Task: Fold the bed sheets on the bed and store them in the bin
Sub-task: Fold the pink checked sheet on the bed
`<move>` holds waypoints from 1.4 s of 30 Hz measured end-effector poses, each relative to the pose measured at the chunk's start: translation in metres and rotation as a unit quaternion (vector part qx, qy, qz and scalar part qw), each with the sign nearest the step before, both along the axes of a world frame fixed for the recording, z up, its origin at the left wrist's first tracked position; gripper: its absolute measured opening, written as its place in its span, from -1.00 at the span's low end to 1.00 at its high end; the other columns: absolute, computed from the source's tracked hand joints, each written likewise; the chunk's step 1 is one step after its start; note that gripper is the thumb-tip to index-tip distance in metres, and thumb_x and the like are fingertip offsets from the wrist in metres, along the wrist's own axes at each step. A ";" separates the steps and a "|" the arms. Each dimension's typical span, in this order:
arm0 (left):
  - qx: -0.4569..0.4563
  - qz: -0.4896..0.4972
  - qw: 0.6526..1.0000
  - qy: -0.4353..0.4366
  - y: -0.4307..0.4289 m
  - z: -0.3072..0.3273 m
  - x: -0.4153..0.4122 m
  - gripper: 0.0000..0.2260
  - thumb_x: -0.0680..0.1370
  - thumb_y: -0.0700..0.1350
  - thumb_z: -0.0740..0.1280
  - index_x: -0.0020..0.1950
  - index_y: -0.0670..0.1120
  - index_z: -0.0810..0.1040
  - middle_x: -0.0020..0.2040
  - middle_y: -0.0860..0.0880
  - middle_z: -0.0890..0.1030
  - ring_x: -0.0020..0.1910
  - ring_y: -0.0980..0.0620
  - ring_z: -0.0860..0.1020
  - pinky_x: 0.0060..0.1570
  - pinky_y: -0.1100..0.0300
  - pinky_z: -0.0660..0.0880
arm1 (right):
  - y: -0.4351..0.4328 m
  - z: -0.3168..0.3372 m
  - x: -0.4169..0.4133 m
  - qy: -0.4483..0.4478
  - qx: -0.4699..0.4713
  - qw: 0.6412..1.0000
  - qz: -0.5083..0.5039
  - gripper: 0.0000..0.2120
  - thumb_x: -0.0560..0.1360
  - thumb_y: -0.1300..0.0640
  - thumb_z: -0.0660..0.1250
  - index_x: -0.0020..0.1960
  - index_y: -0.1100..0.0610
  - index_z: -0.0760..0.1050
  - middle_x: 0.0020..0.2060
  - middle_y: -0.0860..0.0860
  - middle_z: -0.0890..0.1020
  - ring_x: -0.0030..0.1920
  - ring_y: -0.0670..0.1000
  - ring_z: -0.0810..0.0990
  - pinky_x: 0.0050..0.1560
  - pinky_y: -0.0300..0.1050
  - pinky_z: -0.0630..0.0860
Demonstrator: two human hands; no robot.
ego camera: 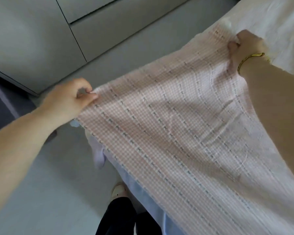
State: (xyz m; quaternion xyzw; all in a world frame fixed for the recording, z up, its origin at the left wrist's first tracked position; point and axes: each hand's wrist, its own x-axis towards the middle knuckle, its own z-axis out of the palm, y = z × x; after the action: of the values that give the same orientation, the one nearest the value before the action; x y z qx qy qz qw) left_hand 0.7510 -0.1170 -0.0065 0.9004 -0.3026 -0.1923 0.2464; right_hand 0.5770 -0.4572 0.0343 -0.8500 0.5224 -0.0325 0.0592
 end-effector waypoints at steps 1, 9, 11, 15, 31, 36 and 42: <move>0.045 -0.014 0.999 -0.010 -0.002 -0.009 0.000 -0.91 0.51 -0.05 0.34 -0.08 -0.05 0.52 -0.15 -0.20 0.56 -0.12 -0.20 0.52 -0.11 0.12 0.40 | -0.003 -0.005 0.001 0.004 0.021 1.000 -0.007 -0.70 0.59 0.11 0.09 0.27 0.18 0.36 0.17 0.22 0.49 0.21 0.25 0.42 0.18 0.05 0.37; 0.122 0.017 0.992 0.033 -0.002 -0.048 -0.011 -0.66 0.56 0.01 0.24 0.24 -0.16 0.47 0.10 -0.18 0.56 0.08 -0.19 0.50 -0.02 0.08 0.37 | 0.015 -0.036 -0.029 0.052 0.073 0.996 0.017 -0.40 0.57 0.01 0.17 0.51 0.10 -0.02 0.48 0.10 0.10 0.46 0.15 0.09 0.43 0.06 0.00; 0.081 0.018 0.994 0.067 -0.010 -0.048 -0.018 -0.65 0.57 0.01 0.22 0.25 -0.18 0.47 0.19 -0.16 0.54 0.17 -0.16 0.49 0.07 0.08 0.36 | 0.027 -0.042 -0.048 0.043 0.070 0.997 0.015 -0.40 0.57 0.00 0.16 0.51 0.09 -0.02 0.50 0.08 0.01 0.48 0.12 0.02 0.46 0.06 -0.07; 0.028 0.013 0.990 0.137 -0.044 -0.043 -0.032 -0.75 0.57 0.04 0.19 0.06 -0.11 0.50 -0.04 -0.15 0.56 -0.17 -0.01 0.49 -0.10 0.18 0.32 | 0.067 -0.068 -0.087 0.063 0.123 0.990 -0.013 -0.41 0.58 -0.05 0.11 0.51 0.07 -0.03 0.51 0.04 -0.07 0.50 0.06 -0.10 0.47 0.03 -0.16; -0.171 -0.020 0.974 0.144 -0.192 -0.022 -0.043 -0.64 0.47 -0.18 0.38 -0.41 -0.06 0.25 -0.44 0.01 0.23 -0.53 0.20 0.23 -0.50 0.28 0.15 | 0.120 -0.101 -0.125 0.107 0.204 0.973 0.000 -0.36 0.45 -0.19 -0.34 0.50 -0.02 -0.24 0.50 -0.03 -0.21 0.49 0.00 -0.28 0.42 0.01 -0.36; -0.064 0.012 0.993 0.097 -0.170 -0.045 -0.028 -0.86 0.51 -0.21 0.35 -0.01 -0.27 0.54 -0.13 -0.17 0.53 -0.09 -0.12 0.51 -0.29 0.27 0.23 | 0.117 -0.084 -0.123 0.012 0.158 0.986 -0.057 -0.43 0.59 -0.07 0.01 0.51 0.03 -0.12 0.51 -0.04 -0.09 0.50 -0.04 -0.20 0.42 -0.05 -0.37; -0.017 -0.043 0.991 0.127 -0.204 -0.036 -0.029 -0.61 0.54 0.01 0.28 0.27 -0.19 0.41 0.22 -0.17 0.50 0.20 -0.12 0.46 0.09 0.17 0.33 | 0.115 -0.088 -0.120 0.088 0.213 0.973 -0.018 -0.45 0.60 -0.13 -0.11 0.51 -0.03 -0.22 0.50 -0.05 -0.19 0.49 -0.01 -0.27 0.42 0.04 -0.35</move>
State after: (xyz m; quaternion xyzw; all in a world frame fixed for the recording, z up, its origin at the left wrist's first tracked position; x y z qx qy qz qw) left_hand 0.7225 -0.3209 -0.0427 0.8508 -0.3103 -0.3099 0.2894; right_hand 0.4571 -0.3425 -0.0541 -0.8080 0.5353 0.1535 0.1923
